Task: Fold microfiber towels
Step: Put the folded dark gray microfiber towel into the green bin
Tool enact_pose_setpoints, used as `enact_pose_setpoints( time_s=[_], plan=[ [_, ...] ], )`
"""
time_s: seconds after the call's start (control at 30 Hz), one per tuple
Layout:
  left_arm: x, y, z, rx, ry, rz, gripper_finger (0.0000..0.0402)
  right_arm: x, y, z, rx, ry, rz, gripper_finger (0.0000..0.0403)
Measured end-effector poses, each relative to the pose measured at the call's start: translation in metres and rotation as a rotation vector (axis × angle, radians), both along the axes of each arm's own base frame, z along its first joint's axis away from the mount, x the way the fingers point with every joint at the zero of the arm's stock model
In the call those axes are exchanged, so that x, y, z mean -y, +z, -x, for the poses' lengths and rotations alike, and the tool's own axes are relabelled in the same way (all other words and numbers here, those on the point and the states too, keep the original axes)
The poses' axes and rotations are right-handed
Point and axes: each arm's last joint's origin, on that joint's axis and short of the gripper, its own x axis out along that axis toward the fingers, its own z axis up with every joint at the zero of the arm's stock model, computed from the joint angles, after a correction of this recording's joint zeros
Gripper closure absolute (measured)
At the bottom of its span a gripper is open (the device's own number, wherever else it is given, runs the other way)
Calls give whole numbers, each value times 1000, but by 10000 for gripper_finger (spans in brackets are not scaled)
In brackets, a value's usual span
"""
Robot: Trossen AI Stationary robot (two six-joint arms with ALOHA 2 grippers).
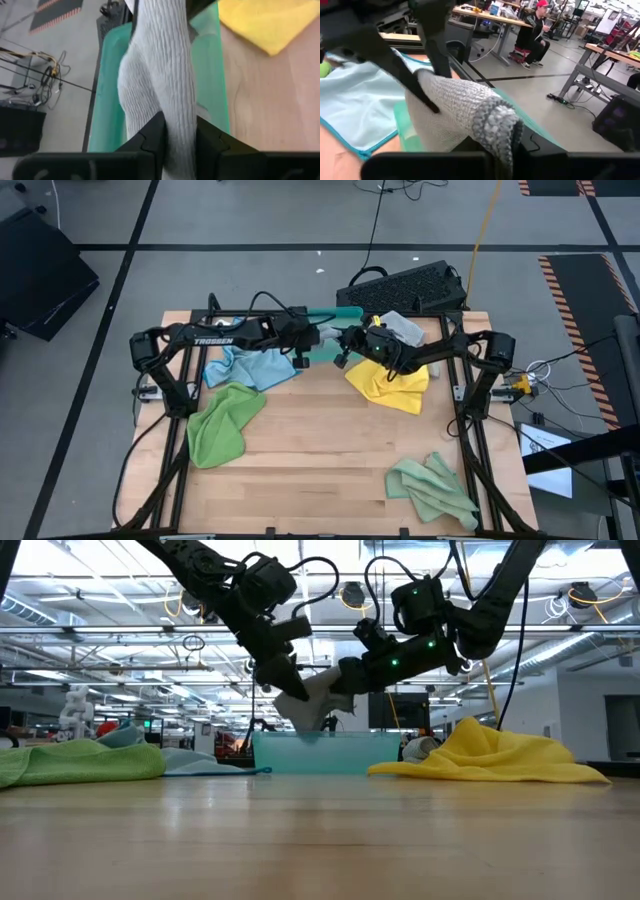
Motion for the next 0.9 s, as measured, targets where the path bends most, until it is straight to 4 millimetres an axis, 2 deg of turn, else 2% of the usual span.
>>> enact_pose_setpoints(
  time_s=[0.2,0.27,0.43,0.6,0.9],
  plan=[
    [-4,0,2,-11,40,-16,303,0,2,0,18,19,7,391],
    [-4,-1,3,-29,49,-39,317,0,2,0,16,22,6,392],
    [-5,-1,3,-74,33,-108,388,2,0,0,-3,41,2,387],
    [-8,-3,4,-143,-42,-194,391,1,-2,1,-32,70,-2,350],
    [-22,-30,0,-252,-92,-237,393,9,-7,5,-62,17,-41,301]
  ],
)
